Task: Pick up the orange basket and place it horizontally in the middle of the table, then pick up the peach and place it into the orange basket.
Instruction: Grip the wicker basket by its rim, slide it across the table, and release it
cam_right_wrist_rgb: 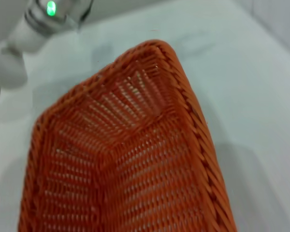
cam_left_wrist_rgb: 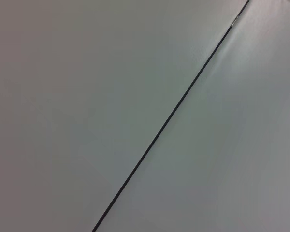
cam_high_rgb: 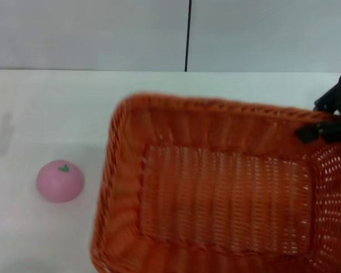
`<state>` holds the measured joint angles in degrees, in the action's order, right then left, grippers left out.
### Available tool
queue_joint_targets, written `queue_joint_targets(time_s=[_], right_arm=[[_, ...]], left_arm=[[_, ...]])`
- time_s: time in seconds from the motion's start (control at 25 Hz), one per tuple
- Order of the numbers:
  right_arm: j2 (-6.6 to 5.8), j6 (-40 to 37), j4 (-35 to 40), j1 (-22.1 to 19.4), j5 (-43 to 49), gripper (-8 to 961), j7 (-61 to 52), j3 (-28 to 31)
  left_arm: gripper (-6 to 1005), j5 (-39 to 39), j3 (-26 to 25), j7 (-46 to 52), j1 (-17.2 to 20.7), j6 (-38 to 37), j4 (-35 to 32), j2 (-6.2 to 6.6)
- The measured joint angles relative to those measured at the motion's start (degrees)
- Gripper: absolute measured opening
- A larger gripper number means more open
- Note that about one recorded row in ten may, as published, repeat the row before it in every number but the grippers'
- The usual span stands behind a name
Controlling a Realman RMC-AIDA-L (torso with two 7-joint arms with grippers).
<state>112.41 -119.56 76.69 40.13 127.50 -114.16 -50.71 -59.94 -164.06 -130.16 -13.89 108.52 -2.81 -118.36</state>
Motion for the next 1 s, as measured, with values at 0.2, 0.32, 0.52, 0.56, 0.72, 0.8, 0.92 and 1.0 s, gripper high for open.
queue_joint_targets(time_s=[0.2, 0.32, 0.52, 0.56, 0.72, 0.8, 0.92, 1.0], right_arm=[[0.63, 2.9, -10.9, 3.8, 5.2, 166, 5.4, -1.4], [0.71, 6.8, -19.8, 6.2, 5.5, 169, 9.6, -1.4], [0.71, 10.6, -25.1, 7.6, 5.5, 173, 11.7, -1.9], [0.69, 11.5, -26.5, 8.0, 5.6, 174, 12.2, -2.2], [0.38, 14.1, -30.3, 9.2, 5.7, 177, 13.4, -2.6], [0.25, 15.4, -31.3, 9.7, 6.2, 178, 13.5, -3.3], [0.76, 19.2, -31.7, 10.1, 8.5, 181, 12.8, -4.3], [1.53, 22.0, -31.8, 10.4, 10.8, 182, 12.3, -4.5]], left_arm=[[809, 0.0, 0.1, 0.0, 0.0, -0.1, 0.0, -0.03], [808, 0.0, 0.1, 0.0, 0.0, -0.1, 0.0, -0.03], [807, 0.0, 0.2, 0.0, -0.1, -0.1, 0.0, -0.03], [807, -0.1, 0.4, 0.0, -0.1, -0.1, 0.0, -0.03], [806, -0.1, 0.8, 0.0, -0.2, -0.1, 0.0, -0.03], [806, -0.1, 0.8, 0.0, -0.3, -0.1, 0.0, -0.03], [805, -0.1, 0.8, 0.1, -0.3, -0.1, 0.0, -0.03], [805, -0.1, 0.8, 0.1, -0.3, -0.1, 0.0, -0.03]])
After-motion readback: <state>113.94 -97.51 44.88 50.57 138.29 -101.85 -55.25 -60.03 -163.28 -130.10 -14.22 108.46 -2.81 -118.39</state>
